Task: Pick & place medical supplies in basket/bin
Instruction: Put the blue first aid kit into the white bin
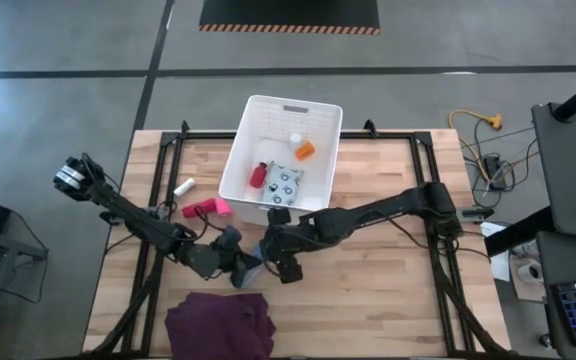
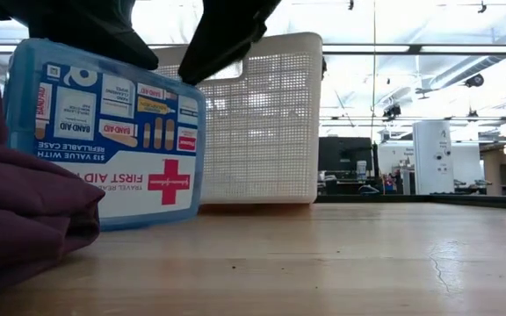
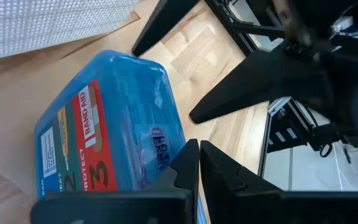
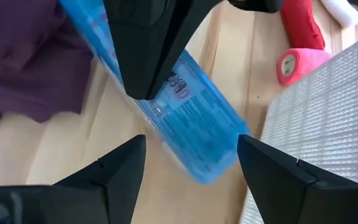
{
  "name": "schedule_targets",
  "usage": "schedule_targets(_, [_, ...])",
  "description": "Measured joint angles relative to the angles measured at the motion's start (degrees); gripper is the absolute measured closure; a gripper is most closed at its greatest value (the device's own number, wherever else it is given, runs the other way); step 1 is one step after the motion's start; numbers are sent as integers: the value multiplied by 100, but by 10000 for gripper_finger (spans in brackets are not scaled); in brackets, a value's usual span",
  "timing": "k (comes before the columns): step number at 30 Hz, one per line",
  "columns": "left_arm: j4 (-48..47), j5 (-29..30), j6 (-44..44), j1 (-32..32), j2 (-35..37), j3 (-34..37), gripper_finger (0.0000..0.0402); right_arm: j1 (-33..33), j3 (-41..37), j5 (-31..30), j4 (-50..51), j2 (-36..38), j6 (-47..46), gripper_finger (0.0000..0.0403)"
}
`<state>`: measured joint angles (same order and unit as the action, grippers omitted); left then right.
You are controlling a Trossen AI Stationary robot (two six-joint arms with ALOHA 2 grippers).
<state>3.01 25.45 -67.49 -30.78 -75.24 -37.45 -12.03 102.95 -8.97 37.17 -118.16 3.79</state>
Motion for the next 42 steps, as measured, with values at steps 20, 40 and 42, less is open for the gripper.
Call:
schedule_targets(20, [-24,-21,12,-121,81,26,400,-90,2655,-947,2535,-1579,2191,107])
schedule_targets(40, [-12,6,101,-237,140,34,400,-90,3087,70,2129,-1887,2514,106])
schedule_targets(42, [-11,14,106,-263,140,27,400,-89,3085,70,2104,-1887,2499,112])
